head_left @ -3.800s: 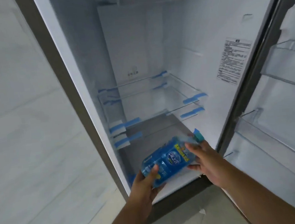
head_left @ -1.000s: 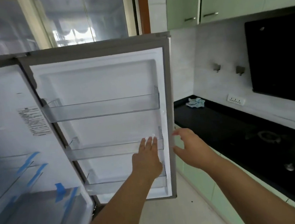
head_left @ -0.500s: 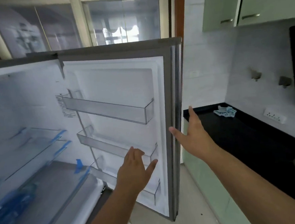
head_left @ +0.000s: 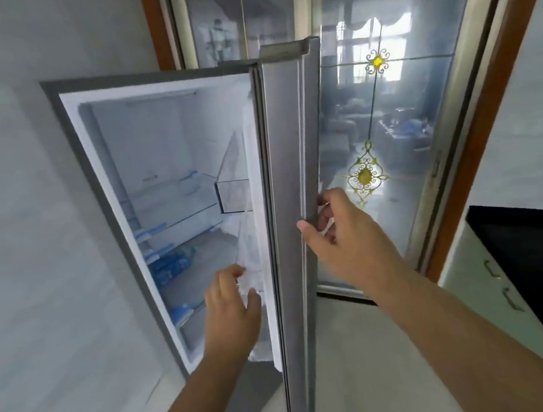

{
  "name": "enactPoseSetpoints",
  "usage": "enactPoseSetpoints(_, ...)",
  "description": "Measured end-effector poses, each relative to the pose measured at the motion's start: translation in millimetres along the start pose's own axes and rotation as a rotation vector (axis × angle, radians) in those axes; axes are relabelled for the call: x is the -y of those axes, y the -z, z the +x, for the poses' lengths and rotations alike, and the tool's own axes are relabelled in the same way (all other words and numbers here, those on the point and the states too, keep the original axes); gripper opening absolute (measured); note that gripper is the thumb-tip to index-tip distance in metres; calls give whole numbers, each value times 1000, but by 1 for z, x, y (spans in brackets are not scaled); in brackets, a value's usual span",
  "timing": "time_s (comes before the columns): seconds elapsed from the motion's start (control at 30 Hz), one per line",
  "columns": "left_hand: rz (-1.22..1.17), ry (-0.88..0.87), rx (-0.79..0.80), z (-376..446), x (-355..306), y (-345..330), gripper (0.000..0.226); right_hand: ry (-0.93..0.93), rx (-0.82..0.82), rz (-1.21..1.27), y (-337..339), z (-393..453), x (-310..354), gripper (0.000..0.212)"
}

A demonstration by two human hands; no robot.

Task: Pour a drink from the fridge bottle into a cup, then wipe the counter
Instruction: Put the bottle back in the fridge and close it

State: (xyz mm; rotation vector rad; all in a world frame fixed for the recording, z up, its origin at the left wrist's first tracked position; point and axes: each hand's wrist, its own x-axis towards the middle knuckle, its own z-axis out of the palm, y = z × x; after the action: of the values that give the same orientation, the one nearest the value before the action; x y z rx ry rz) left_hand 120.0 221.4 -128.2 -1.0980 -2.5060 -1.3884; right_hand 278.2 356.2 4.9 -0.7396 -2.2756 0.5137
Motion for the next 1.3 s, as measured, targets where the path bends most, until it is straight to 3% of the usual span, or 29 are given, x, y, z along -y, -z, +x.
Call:
enactPoseSetpoints(0.1,13,-30,-102,-5,2,26,21,130,12,-65,-35,10,39,32)
enactPoseSetpoints(0.17,23,-75,-48,-1,8,39,15,178,8,-58,-56,19,64,33)
enactPoseSetpoints(0.37,184,48,-18,34,46,76,45,233,53,-9,-123,50,115,31)
enactPoseSetpoints(0.5,141,129,-30,61,71,95,27,274,96,-6,-155,68,139,28)
enactPoseSetpoints(0.7,89,127,-65,92,114,113,21,329,98,31,-204,88,157,21)
enactPoseSetpoints(1.0,128,189,2,152,172,141,30,331,159,-46,-252,114,176,61)
enactPoseSetpoints(1.23,-36,86,-82,126,163,127,27,302,162,-44,-251,112,165,60)
enactPoseSetpoints(1.3,-33,-27,-9,118,151,113,27,253,180,-14,-244,108,156,58)
